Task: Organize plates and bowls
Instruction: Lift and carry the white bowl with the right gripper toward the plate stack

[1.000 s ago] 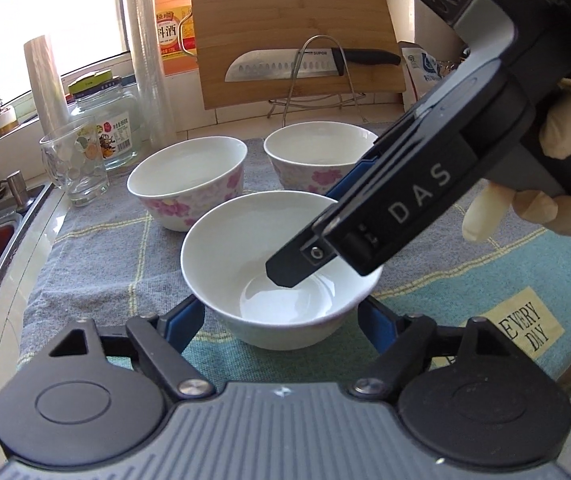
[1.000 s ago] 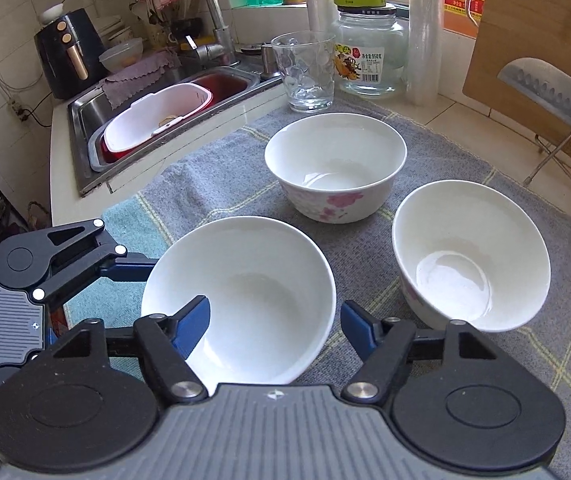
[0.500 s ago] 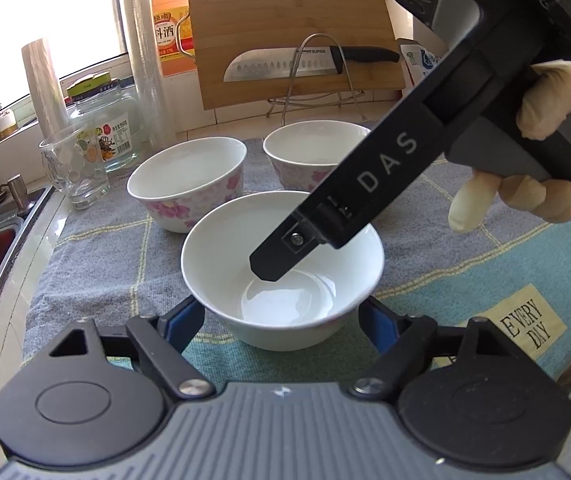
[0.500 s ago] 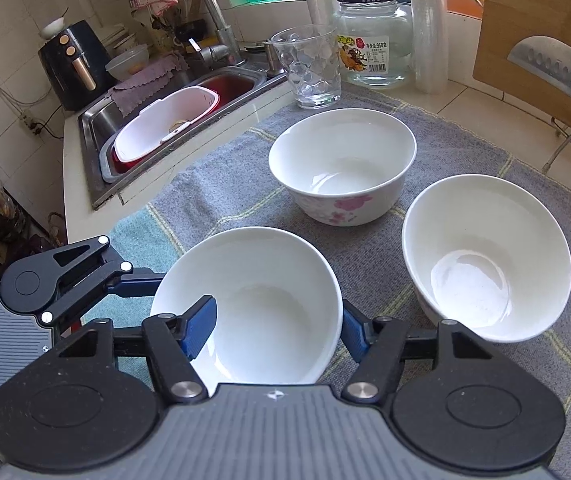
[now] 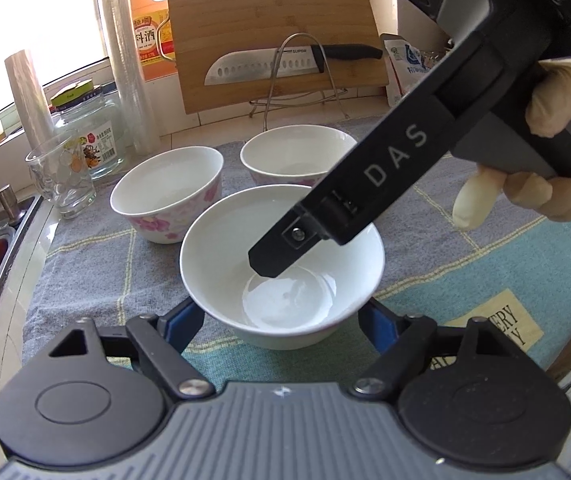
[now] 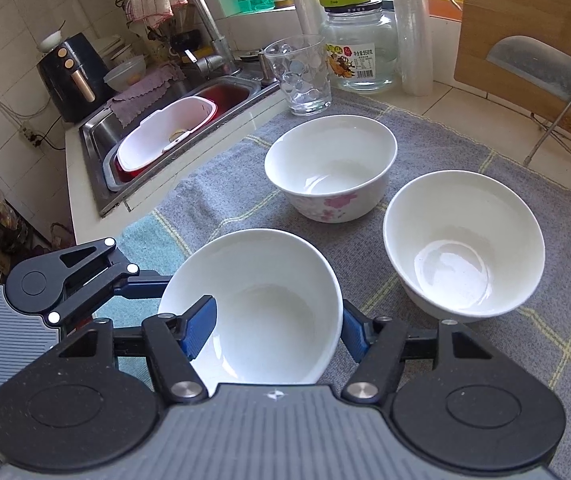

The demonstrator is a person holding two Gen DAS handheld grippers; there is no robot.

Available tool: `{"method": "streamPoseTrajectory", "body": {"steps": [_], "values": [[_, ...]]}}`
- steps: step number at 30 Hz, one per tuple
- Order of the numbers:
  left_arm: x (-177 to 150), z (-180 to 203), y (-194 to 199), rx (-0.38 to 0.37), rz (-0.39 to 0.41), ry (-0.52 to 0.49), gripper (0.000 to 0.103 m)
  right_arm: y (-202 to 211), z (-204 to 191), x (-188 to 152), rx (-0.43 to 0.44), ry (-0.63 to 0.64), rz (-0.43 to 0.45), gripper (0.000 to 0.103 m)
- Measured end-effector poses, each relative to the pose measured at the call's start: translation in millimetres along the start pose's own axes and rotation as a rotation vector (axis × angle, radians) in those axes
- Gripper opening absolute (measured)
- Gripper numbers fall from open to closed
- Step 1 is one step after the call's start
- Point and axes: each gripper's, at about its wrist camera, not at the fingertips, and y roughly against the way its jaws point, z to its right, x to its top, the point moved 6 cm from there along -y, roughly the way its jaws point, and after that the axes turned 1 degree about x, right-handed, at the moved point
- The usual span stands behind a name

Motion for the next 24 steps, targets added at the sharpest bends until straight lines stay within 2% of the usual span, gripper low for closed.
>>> {"method": "streamPoseTrajectory", "body": {"steps": [24], "values": [[19, 79, -10, -0.222, 0.026, -0.145, 0.084, 76, 47, -66, -0.175, -0.171, 0.057, 0.071]]}}
